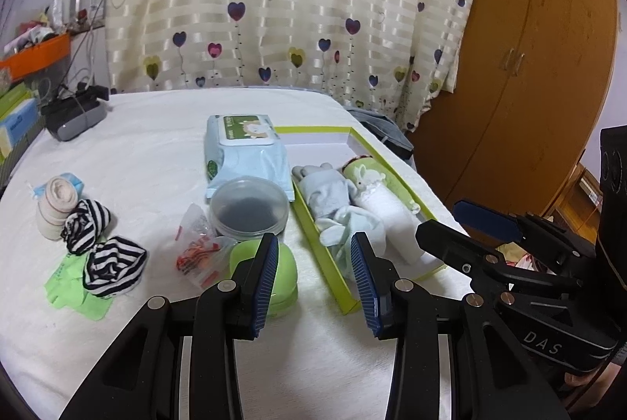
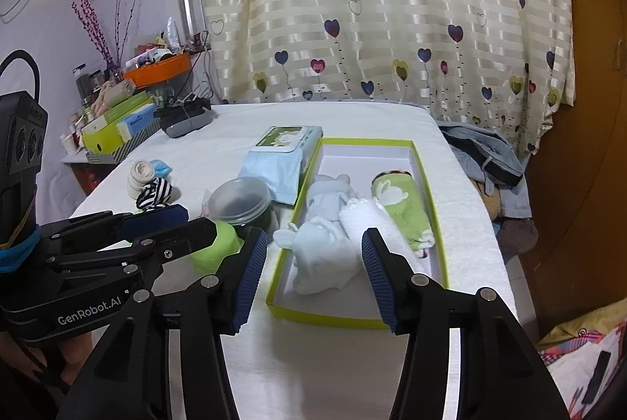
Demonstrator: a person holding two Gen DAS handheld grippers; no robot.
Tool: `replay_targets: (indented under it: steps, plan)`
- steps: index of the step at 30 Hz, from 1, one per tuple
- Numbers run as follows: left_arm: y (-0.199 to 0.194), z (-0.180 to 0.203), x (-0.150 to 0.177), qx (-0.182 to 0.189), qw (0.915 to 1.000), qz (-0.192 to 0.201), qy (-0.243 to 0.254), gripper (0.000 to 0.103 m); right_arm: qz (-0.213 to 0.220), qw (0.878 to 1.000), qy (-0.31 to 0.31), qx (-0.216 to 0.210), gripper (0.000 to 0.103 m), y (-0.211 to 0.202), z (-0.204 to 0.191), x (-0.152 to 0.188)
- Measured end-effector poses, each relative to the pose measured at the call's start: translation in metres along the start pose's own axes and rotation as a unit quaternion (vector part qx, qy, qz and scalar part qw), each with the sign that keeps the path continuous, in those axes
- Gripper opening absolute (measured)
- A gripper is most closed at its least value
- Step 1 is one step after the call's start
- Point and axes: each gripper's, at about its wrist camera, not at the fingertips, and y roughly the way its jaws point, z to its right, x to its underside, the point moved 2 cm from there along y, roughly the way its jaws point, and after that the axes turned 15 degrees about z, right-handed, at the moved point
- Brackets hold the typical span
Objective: Organize soft objects
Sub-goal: 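Withdraw both tools from the box toward the black-and-white striped socks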
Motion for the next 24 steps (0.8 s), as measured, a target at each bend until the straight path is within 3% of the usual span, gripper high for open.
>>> replay_targets:
  steps: [10, 24]
  plan:
    - [-0.009, -0.016, -0.001, -0.015, 0.9998, 0.007, -0.010, 0.037, -0.001, 1.000, -0.006, -0.017, 0.052, 0.004, -0.012, -0.001]
    - [-0.032, -0.085, 0.000, -0.089, 0.9951, 0.020, -0.039, 0.037, 0.004, 0.998, -0.019, -0.063, 0.052, 0.019, -0.053, -0.007]
